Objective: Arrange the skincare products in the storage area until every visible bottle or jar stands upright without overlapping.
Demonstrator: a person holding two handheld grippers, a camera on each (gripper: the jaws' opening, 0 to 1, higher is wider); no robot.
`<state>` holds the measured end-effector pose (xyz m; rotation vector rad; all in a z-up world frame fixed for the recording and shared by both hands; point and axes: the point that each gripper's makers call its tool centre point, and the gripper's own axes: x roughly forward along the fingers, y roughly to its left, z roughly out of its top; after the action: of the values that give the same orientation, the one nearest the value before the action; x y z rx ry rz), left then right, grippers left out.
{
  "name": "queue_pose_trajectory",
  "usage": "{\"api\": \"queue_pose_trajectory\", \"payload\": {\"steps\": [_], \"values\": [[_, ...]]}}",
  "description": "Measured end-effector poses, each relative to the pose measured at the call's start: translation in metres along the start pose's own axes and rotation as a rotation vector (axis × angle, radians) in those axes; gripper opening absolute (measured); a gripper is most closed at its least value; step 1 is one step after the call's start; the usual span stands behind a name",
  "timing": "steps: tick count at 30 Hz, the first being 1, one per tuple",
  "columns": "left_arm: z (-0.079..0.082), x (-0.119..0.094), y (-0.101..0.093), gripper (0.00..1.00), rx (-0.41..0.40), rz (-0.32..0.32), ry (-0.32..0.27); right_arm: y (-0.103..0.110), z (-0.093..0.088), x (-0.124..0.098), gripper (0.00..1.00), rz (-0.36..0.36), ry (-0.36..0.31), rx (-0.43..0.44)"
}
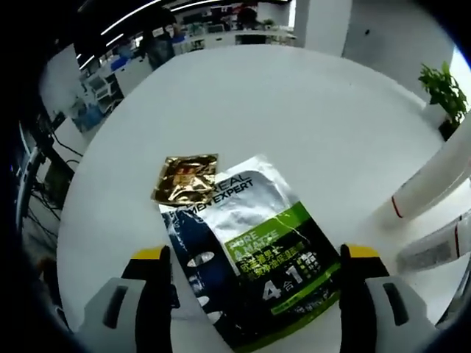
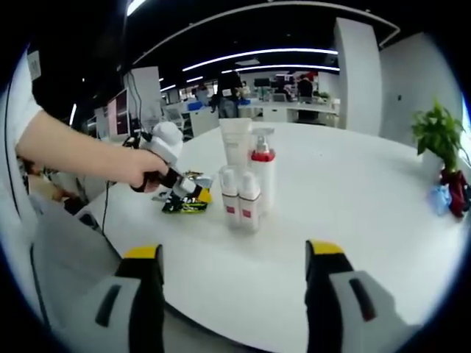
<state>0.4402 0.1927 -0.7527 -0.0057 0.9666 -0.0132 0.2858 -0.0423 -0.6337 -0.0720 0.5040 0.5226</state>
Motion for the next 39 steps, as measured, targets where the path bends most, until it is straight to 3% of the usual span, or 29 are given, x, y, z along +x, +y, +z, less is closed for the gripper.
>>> {"api": "queue_pose_trajectory", "payload": {"steps": [4, 9, 20, 27, 31, 33, 39], "values": [[0.003, -0.004, 0.012, 0.76, -0.017, 0.005, -0.073, 0.0, -0.001, 0.0, 0.79, 0.0, 0.003, -0.001], [0.002, -0.005, 0.024, 0.73, -0.012, 0.006, -0.131, 0.001, -0.001, 0.0, 0.78, 0.0, 0.003, -0.007], [-0.001, -0.011, 0.029, 0.59, -0.012, 0.008, -0.142, 0.002, -0.001, 0.0, 0.78, 0.001, 0.005, -0.015], [-0.004, -0.017, 0.036, 0.44, 0.005, -0.001, -0.146, 0.003, -0.001, 0.0, 0.78, 0.006, 0.01, -0.022], [-0.005, -0.021, 0.041, 0.35, -0.025, -0.017, -0.162, 0.004, -0.001, 0.001, 0.78, 0.01, 0.011, -0.026], [-0.005, -0.023, 0.036, 0.27, -0.065, -0.06, -0.169, 0.005, -0.001, 0.001, 0.78, 0.012, 0.011, -0.028], [-0.01, -0.027, 0.038, 0.19, -0.076, -0.071, -0.168, 0.006, -0.001, 0.001, 0.77, 0.019, 0.011, -0.032]]}}
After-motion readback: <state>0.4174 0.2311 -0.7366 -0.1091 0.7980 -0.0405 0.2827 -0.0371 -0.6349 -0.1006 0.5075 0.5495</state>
